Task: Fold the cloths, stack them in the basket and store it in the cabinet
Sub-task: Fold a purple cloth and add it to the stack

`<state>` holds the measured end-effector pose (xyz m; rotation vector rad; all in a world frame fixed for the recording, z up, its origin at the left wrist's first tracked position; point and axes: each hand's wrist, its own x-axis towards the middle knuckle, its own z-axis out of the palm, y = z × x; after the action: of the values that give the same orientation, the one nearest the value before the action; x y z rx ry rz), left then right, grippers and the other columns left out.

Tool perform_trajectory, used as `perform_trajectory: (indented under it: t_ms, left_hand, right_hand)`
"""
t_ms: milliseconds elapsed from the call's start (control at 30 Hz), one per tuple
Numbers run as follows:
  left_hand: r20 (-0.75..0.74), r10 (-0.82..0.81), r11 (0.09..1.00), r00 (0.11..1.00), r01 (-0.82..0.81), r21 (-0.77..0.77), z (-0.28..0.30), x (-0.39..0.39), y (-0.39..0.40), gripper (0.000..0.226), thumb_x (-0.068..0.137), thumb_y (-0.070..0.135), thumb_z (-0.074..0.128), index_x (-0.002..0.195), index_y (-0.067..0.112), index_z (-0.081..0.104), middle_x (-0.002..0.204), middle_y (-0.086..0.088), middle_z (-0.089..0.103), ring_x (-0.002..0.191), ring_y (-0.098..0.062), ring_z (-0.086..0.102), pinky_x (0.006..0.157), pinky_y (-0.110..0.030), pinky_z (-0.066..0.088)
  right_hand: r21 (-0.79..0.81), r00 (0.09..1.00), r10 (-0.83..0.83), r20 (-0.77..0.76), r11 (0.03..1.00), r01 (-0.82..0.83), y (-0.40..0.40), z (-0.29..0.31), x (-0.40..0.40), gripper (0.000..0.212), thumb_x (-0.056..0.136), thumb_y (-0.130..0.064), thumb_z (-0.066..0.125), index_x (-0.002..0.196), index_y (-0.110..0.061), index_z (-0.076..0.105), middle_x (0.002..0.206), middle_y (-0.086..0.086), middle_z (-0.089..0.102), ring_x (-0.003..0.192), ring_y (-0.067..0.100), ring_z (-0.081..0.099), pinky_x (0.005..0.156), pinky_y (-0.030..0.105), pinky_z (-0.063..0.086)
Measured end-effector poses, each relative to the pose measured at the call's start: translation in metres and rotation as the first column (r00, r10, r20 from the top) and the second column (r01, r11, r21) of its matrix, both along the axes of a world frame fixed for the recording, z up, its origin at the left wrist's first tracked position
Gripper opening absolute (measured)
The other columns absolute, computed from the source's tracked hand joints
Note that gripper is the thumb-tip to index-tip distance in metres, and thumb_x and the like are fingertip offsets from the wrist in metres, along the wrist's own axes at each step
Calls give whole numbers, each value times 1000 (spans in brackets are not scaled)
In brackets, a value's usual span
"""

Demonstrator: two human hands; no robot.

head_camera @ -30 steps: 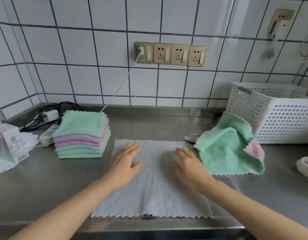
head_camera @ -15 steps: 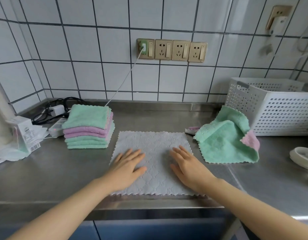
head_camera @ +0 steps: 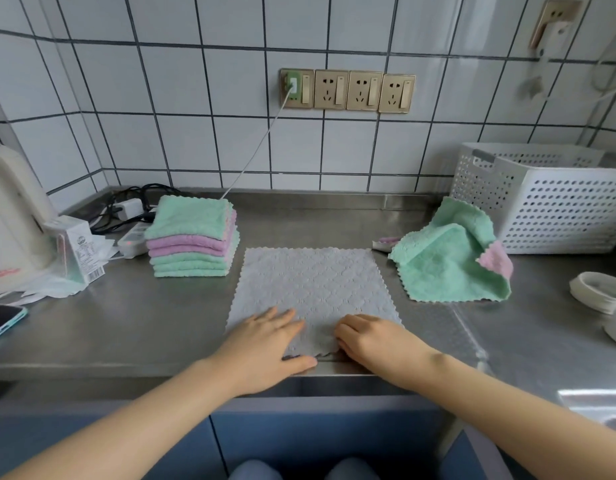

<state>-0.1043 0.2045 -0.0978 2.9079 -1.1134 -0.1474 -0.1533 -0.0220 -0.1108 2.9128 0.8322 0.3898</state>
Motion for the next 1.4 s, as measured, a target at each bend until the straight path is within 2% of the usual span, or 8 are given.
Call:
perform_trajectory:
  t_ms: [167,267,400,500,733,900,1167,1400]
  left_hand:
    - [122,38,998,992,-33,-50,4,-8,-10,54,92,59,36,133,24,44,148,0,41,137,-27,35,102,-39,38]
    - [211,63,987,975,-30,-157,5,-2,-8,32,99,42,35,108,21,56,106,-1,64,97,-27,60,75,-35,47]
    - [174,128,954,976,-73,-290,2,12,-4,31,99,37,37,82,20,57,78,-8,65,74,-33,58,59,-35,38]
    - [152,119,932,981,-58,-357,0,15,-3,35,97,40,40,72,18,50,67,-7,58,67,-30,53,56,-34,31]
    - [-11,52,880,999,-50,-472,-21,24,58,27,92,17,57,114,27,68,119,24,61,119,3,52,105,-25,40]
    - [-50,97,788,994,-108,-606,-21,18,88,32,85,11,68,109,32,69,118,20,62,118,10,50,105,-17,37]
    - [-359,13,498,933,-317,-807,18,-8,92,10,74,32,77,78,23,76,76,-1,74,69,-3,62,67,-17,49]
    - [-546,188,287,817,-577,-764,19,49,65,25,84,17,69,73,-4,61,67,-18,59,62,-16,52,59,-26,41]
  right_hand:
    - [297,965,-212,-157,921,251,8,19,3,17,98,-19,41,90,-8,51,86,9,57,72,31,55,66,44,46]
    - [400,955,-218,-202,871,284,8,24,0,19,98,-25,43,94,-9,52,92,7,62,81,31,59,70,42,47]
    - [245,952,-243,-185,927,284,16,19,-11,51,89,-61,42,118,-19,45,114,-2,57,97,23,57,79,39,50]
    - [196,962,-236,-136,946,259,19,10,-8,41,94,-43,47,125,-17,42,119,2,51,105,25,55,83,39,48]
    - [314,960,-259,-104,907,279,-42,8,-24,41,88,-3,55,127,-14,58,129,2,59,114,22,58,97,24,43]
    - [407,970,-203,-131,882,239,-68,7,-37,31,82,-2,69,109,-16,71,109,-3,71,100,13,67,91,20,47]
    - [760,934,-152,-323,547,352,-58,42,-63,26,86,-24,66,70,-4,65,58,-8,54,54,1,43,53,16,33]
    - [851,870,-204,-449,201,486,-56,44,-1,42,90,-25,63,80,15,53,67,7,42,65,16,37,61,32,33]
